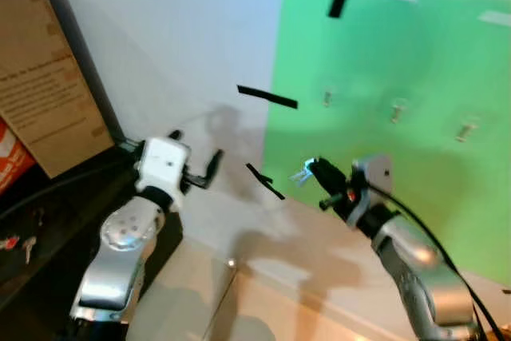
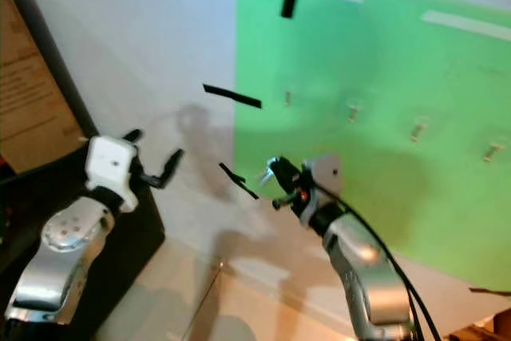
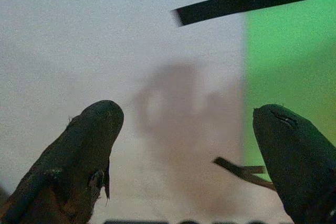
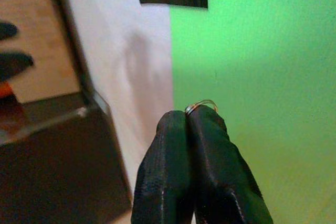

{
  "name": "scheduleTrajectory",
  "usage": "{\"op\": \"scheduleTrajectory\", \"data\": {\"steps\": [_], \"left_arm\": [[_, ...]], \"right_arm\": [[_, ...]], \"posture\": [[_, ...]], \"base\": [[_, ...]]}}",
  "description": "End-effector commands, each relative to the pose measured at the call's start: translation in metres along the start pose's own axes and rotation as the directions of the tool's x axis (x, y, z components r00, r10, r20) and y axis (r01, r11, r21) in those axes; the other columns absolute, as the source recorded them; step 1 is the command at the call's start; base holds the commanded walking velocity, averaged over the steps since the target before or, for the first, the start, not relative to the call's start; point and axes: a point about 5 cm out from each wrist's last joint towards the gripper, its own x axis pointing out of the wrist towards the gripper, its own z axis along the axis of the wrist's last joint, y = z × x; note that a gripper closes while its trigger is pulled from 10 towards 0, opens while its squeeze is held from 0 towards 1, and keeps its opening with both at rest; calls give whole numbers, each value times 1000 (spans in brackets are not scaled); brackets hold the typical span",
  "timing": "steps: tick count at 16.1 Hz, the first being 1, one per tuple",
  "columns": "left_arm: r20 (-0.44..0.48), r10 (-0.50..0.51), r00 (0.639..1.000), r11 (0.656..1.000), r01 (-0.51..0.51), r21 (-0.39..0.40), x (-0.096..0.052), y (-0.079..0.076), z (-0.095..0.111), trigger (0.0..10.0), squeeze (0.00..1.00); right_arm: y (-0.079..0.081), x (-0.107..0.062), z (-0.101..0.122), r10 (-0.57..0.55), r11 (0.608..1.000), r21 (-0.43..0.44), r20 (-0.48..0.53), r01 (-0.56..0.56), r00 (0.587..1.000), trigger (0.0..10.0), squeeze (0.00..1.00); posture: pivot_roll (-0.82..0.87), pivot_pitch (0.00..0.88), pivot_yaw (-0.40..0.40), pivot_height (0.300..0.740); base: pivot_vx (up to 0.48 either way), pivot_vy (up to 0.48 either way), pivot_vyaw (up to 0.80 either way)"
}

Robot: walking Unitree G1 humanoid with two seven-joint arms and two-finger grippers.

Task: Hang keys on a hook

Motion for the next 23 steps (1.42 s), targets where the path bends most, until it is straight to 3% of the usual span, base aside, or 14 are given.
{"op": "scheduleTrajectory", "data": {"steps": [1, 2, 5, 10, 17, 23], "left_arm": [[12, -10, 1000, 1000, 10, 19, 1, 5, 5, 10000, 0], [19, -101, 995, 994, 100, 31, 5, 6, 10, 10000, 0], [31, -251, 968, 968, 250, 26, 2, 0, 17, 10000, 0], [58, -503, 862, 862, 506, -40, -8, -17, 28, 10000, 0], [45, -538, 842, 841, 540, -45, -9, -19, 28, 10000, 0], [38, -547, 836, 835, 548, -48, -10, -21, 28, 10000, 0]], "right_arm": [[3, 4, 6, 22, 999, 24, 19, -22, 1000, 10000, 0], [4, 15, 15, 21, 998, 50, 51, -23, 998, 10000, 0], [2, 23, 24, 7, 996, 92, 79, -15, 997, 10000, 0], [-13, 30, 39, -99, 982, 172, 125, 77, 987, 10000, 0], [-23, 31, 54, -145, 956, 278, 194, 87, 970, 10000, 0], [-24, 37, 60, -133, 954, 291, 199, 71, 971, 10000, 0]], "posture": [[-47, 0, -23, 740], [-41, 0, -29, 740], [-39, 0, -38, 740], [-43, 0, -39, 740], [-49, 0, -34, 740], [-50, 0, -39, 740]], "base": [[0, 0, 0], [0, 0, 0], [0, 0, 0], [0, 0, 0], [0, 0, 0], [0, 0, 0]]}}
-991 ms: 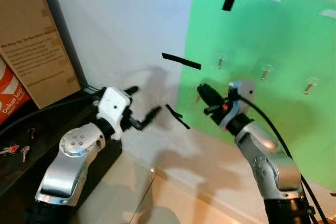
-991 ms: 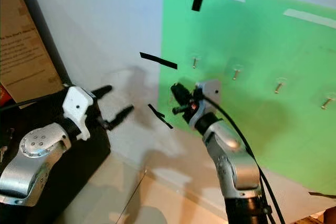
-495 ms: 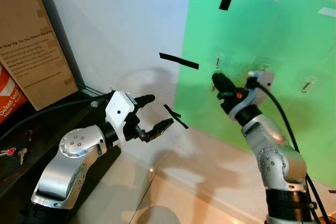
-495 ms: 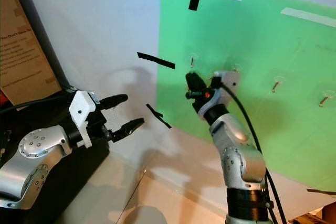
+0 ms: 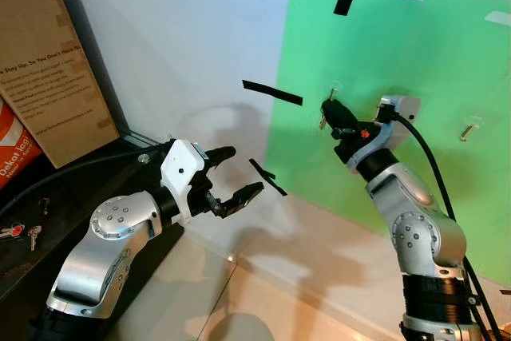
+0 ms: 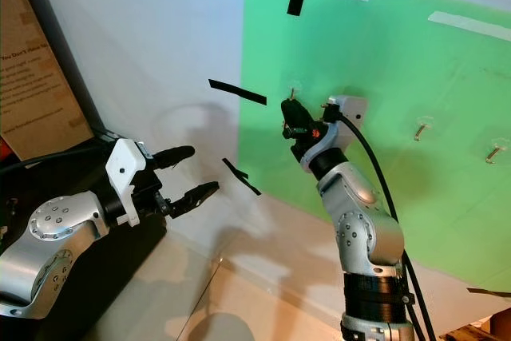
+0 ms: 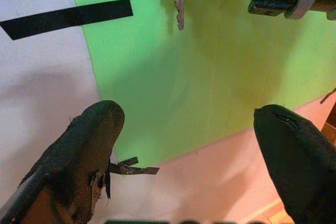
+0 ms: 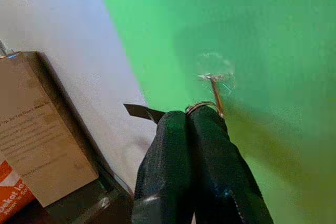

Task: Hang keys on a hook

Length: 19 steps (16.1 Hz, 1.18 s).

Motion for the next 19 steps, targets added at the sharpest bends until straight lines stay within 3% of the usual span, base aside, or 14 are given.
{"op": "scheduleTrajectory", "data": {"steps": [1, 5, 8, 12, 17, 19], "left_arm": [[11, -28, 1000, 999, 28, 31, 2, -3, 8, 10000, 0], [8, -26, 1000, 999, 26, 27, 1, -4, 7, 10000, 0], [8, -29, 1000, 999, 29, 27, 1, -4, 7, 10000, 0], [7, -34, 999, 999, 34, 28, 2, -5, 7, 10000, 0], [9, -38, 999, 999, 38, 27, 3, -5, 6, 10000, 0], [9, -38, 999, 999, 38, 28, 3, -5, 6, 10000, 0]], "right_arm": [[-1, 2, 7, -7, 1000, 13, 17, 7, 1000, 10000, 0], [-20, 3, 6, -145, 989, 45, 16, 144, 989, 10000, 0], [-26, 1, 4, -182, 982, 56, 4, 182, 983, 10000, 0], [-39, -6, 4, -260, 957, 138, 7, 257, 966, 10000, 0], [-44, -14, -15, -236, 933, 244, -137, 264, 962, 10000, 0], [-44, -13, -17, -249, 917, 281, -147, 282, 957, 10000, 0]], "posture": [[-50, 0, -39, 740], [-46, 0, -45, 740], [-47, 0, -44, 740], [-50, 0, -41, 740], [-51, 0, -43, 740], [-49, 0, -46, 740]], "base": [[0, 0, 0], [0, 0, 0], [0, 0, 0], [0, 0, 0], [0, 0, 0], [0, 0, 0]]}}
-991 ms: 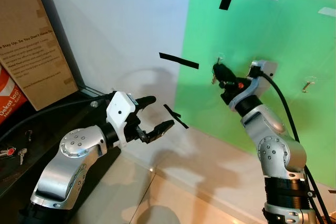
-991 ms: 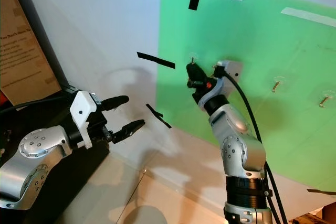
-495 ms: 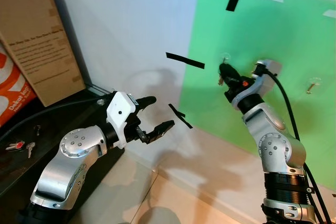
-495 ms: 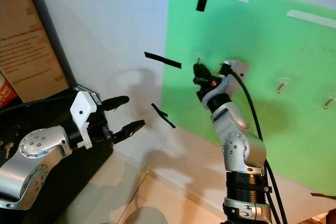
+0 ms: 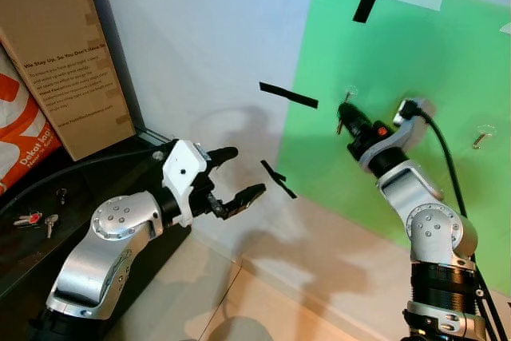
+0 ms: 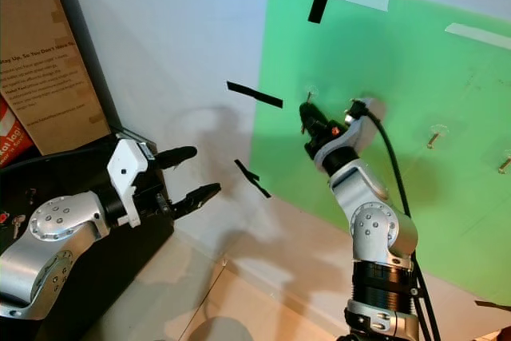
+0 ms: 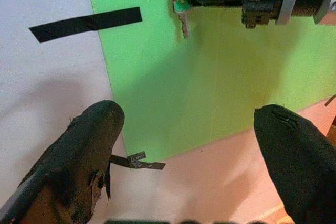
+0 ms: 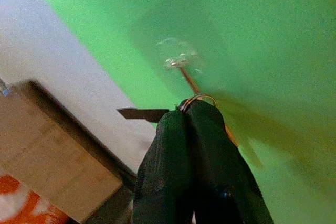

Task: Hang keys on a hook

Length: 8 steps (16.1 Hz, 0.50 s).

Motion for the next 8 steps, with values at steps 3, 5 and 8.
{"op": "scheduleTrajectory", "data": {"steps": [3, 5, 8], "left_arm": [[9, -22, 1000, 1000, 22, 20, 1, -3, 4, 10000, 0], [8, -23, 1000, 1000, 23, 19, 1, -3, 4, 10000, 0], [6, -28, 1000, 999, 28, 22, 2, -3, 4, 10000, 0]], "right_arm": [[-22, -6, -8, -119, 988, 97, -56, 124, 991, 10000, 0], [-24, -7, -8, -124, 987, 95, -65, 130, 990, 10000, 0], [-26, -10, -12, -151, 987, 44, -86, 155, 985, 10000, 0]], "posture": [[-48, 0, -47, 740], [-48, 0, -46, 740], [-50, 0, -44, 740]], "base": [[0, 0, 0], [0, 0, 0], [0, 0, 0]]}}
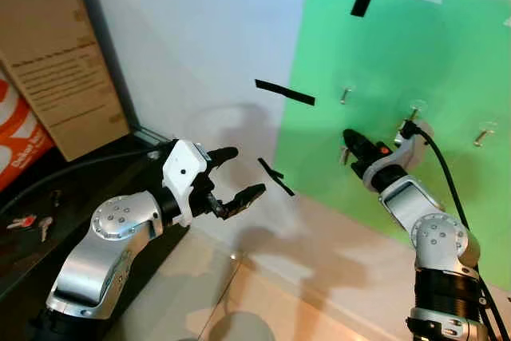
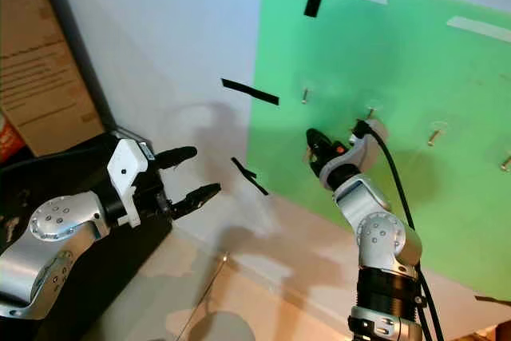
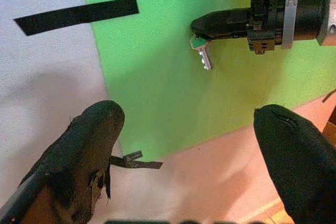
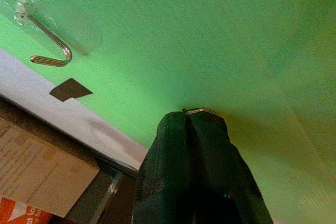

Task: Hang keys on a hook

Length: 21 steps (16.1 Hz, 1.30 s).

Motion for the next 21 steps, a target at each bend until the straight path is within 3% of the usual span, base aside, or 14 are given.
{"op": "scheduleTrajectory", "data": {"steps": [1, 2, 4, 7, 9, 11, 15, 16, 19, 21], "left_arm": [[7, -26, 1000, 999, 26, 23, 2, -3, 4, 10000, 0], [7, -28, 1000, 999, 28, 24, 2, -3, 4, 10000, 0], [6, -32, 999, 999, 32, 28, 2, -3, 4, 10000, 0], [4, -39, 999, 999, 39, 30, 2, -4, 4, 10000, 0], [3, -43, 999, 999, 43, 31, 2, -5, 4, 10000, 0], [2, -48, 999, 998, 47, 32, 3, -6, 5, 10000, 0], [2, -54, 999, 998, 54, 33, 4, -7, 5, 10000, 0], [2, -54, 999, 998, 54, 32, 4, -7, 5, 10000, 0], [0, -59, 998, 998, 59, 31, 5, -8, 5, 10000, 0], [-2, -60, 998, 998, 60, 33, 4, -8, 6, 10000, 0]], "right_arm": [[-2, -2, 3, -21, 1000, -13, 11, 21, 1000, 10000, 0], [-1, -3, 4, -6, 1000, -6, 17, 6, 1000, 10000, 0], [13, -8, 9, 141, 990, -3, 35, -141, 989, 10000, 0], [30, -19, 15, 324, 944, -67, 22, -322, 946, 10000, 0], [34, -24, 18, 374, 924, -94, 12, -371, 927, 10000, 0], [44, -34, 28, 480, 870, -123, 1, -477, 877, 10000, 0], [61, -44, 36, 585, 795, -166, -47, -584, 810, 10000, 0], [62, -43, 37, 580, 797, -176, -48, -578, 813, 10000, 0], [60, -31, 42, 469, 858, -225, -19, -461, 883, 10000, 0], [60, -31, 41, 472, 860, -212, -19, -465, 881, 10000, 0]], "posture": [[-51, 0, -43, 740], [-52, 0, -42, 740], [-51, 0, -42, 740], [-51, 0, -43, 740], [-51, 0, -43, 740], [-53, 0, -44, 740], [-62, 0, -45, 740], [-62, 0, -45, 740], [-62, 0, -44, 740], [-60, 0, -44, 740]], "base": [[0, 0, 0], [0, 0, 0], [0, 0, 0], [0, 0, 0], [0, 0, 0], [0, 0, 0], [0, 0, 0], [0, 0, 0], [0, 0, 0], [0, 0, 0]]}}
